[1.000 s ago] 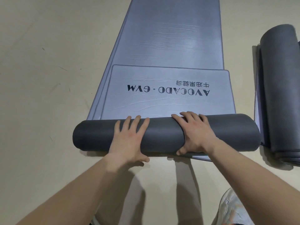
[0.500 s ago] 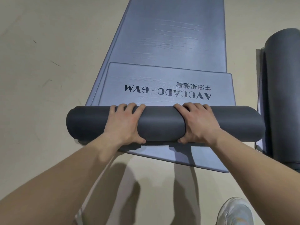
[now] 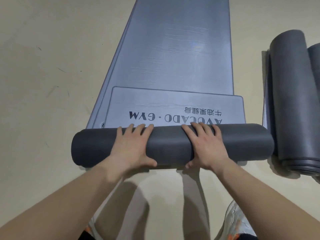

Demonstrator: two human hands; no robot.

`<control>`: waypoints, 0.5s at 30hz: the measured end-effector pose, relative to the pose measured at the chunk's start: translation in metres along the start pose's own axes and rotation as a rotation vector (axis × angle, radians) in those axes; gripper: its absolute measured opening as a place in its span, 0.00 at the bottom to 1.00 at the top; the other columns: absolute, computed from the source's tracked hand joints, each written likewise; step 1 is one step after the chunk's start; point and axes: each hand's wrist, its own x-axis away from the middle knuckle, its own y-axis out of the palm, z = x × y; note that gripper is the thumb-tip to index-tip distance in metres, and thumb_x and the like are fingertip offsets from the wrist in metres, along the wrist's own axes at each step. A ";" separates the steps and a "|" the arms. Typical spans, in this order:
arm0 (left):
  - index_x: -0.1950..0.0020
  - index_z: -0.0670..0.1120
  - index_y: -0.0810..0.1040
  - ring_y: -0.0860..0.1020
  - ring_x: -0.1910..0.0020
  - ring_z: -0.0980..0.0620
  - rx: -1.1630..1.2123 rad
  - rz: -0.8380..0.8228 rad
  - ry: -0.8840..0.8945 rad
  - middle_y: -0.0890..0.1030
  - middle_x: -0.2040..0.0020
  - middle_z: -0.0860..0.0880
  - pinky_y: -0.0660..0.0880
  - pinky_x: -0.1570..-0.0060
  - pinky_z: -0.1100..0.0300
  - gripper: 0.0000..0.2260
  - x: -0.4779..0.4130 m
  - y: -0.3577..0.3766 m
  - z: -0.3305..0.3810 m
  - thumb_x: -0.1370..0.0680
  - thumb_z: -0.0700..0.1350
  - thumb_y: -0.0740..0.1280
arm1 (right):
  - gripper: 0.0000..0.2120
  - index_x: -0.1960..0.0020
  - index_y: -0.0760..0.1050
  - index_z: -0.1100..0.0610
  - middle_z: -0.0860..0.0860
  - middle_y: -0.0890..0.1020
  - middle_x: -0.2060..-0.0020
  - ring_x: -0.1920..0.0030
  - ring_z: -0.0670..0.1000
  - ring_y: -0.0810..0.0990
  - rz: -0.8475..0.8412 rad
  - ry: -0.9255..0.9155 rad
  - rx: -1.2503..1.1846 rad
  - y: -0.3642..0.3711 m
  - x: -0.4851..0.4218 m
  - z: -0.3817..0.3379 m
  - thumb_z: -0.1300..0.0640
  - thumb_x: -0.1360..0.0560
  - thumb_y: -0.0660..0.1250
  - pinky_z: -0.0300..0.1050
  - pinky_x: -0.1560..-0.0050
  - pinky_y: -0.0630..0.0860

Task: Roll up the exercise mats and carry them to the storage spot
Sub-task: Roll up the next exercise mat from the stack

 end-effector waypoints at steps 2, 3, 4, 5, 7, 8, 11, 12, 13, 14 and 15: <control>0.20 0.54 0.30 0.43 0.19 0.36 -0.038 0.016 -0.026 0.41 0.17 0.45 0.45 0.24 0.31 0.69 0.010 0.016 0.010 0.43 0.76 0.73 | 0.68 0.20 0.46 0.43 0.53 0.59 0.22 0.22 0.58 0.57 -0.043 -0.017 -0.044 -0.017 -0.017 0.006 0.26 0.49 0.78 0.64 0.23 0.50; 0.21 0.54 0.29 0.42 0.19 0.36 -0.044 0.036 -0.035 0.40 0.17 0.45 0.45 0.24 0.31 0.69 0.005 0.016 0.008 0.43 0.76 0.74 | 0.68 0.19 0.44 0.43 0.54 0.57 0.21 0.21 0.58 0.55 -0.043 -0.009 -0.044 -0.020 -0.022 0.006 0.26 0.48 0.77 0.64 0.23 0.49; 0.20 0.55 0.30 0.44 0.19 0.37 -0.023 0.072 -0.032 0.43 0.17 0.45 0.47 0.24 0.32 0.69 -0.007 0.013 0.004 0.43 0.75 0.74 | 0.69 0.19 0.43 0.44 0.55 0.55 0.21 0.21 0.60 0.53 -0.021 0.015 -0.033 -0.017 -0.023 0.006 0.26 0.47 0.77 0.65 0.23 0.48; 0.20 0.56 0.33 0.48 0.19 0.38 0.006 0.090 -0.020 0.48 0.17 0.46 0.50 0.23 0.34 0.67 -0.020 0.006 -0.003 0.43 0.75 0.74 | 0.70 0.18 0.42 0.46 0.57 0.55 0.20 0.21 0.61 0.52 -0.002 0.046 -0.009 -0.010 -0.022 0.004 0.26 0.47 0.77 0.65 0.23 0.48; 0.19 0.57 0.38 0.54 0.20 0.42 0.057 0.063 0.023 0.53 0.18 0.48 0.53 0.23 0.38 0.65 -0.042 -0.012 -0.017 0.43 0.74 0.75 | 0.73 0.17 0.45 0.50 0.60 0.56 0.20 0.20 0.63 0.53 0.070 0.083 0.013 0.012 -0.015 -0.003 0.26 0.50 0.78 0.68 0.24 0.47; 0.19 0.57 0.39 0.54 0.20 0.42 0.065 0.041 0.042 0.52 0.17 0.49 0.52 0.23 0.38 0.64 -0.048 -0.017 -0.020 0.43 0.74 0.75 | 0.73 0.17 0.48 0.50 0.60 0.58 0.20 0.21 0.64 0.54 0.110 0.084 0.012 0.020 -0.016 -0.004 0.27 0.52 0.79 0.68 0.24 0.48; 0.19 0.54 0.37 0.51 0.19 0.38 -0.060 0.126 0.052 0.48 0.17 0.45 0.50 0.24 0.35 0.64 -0.046 -0.006 -0.013 0.40 0.75 0.72 | 0.70 0.19 0.49 0.48 0.58 0.61 0.22 0.21 0.62 0.57 0.170 0.053 0.001 0.016 -0.042 0.007 0.30 0.51 0.80 0.68 0.24 0.51; 0.19 0.52 0.37 0.52 0.20 0.36 -0.114 0.188 0.048 0.48 0.18 0.44 0.52 0.25 0.34 0.64 -0.044 0.000 -0.008 0.40 0.75 0.72 | 0.69 0.19 0.47 0.47 0.56 0.60 0.22 0.21 0.61 0.56 0.150 0.034 0.006 0.008 -0.051 0.013 0.29 0.49 0.79 0.68 0.24 0.51; 0.19 0.52 0.38 0.55 0.21 0.36 -0.147 0.231 0.048 0.50 0.18 0.44 0.54 0.26 0.35 0.63 -0.045 0.004 -0.007 0.39 0.74 0.72 | 0.69 0.19 0.45 0.46 0.55 0.59 0.21 0.21 0.61 0.56 0.113 0.006 0.011 0.000 -0.059 0.017 0.28 0.48 0.78 0.68 0.24 0.50; 0.19 0.52 0.40 0.58 0.22 0.37 -0.154 0.258 0.056 0.54 0.19 0.44 0.57 0.27 0.37 0.61 -0.049 0.005 -0.009 0.39 0.74 0.71 | 0.69 0.19 0.43 0.45 0.54 0.59 0.22 0.22 0.61 0.56 0.081 -0.019 0.022 -0.005 -0.065 0.020 0.27 0.47 0.77 0.68 0.25 0.51; 0.19 0.53 0.42 0.61 0.24 0.38 -0.141 0.279 0.068 0.57 0.19 0.45 0.59 0.28 0.38 0.59 -0.055 0.002 -0.013 0.39 0.73 0.71 | 0.68 0.19 0.42 0.45 0.54 0.60 0.23 0.23 0.61 0.58 0.063 -0.041 0.044 -0.010 -0.070 0.023 0.26 0.47 0.76 0.69 0.26 0.54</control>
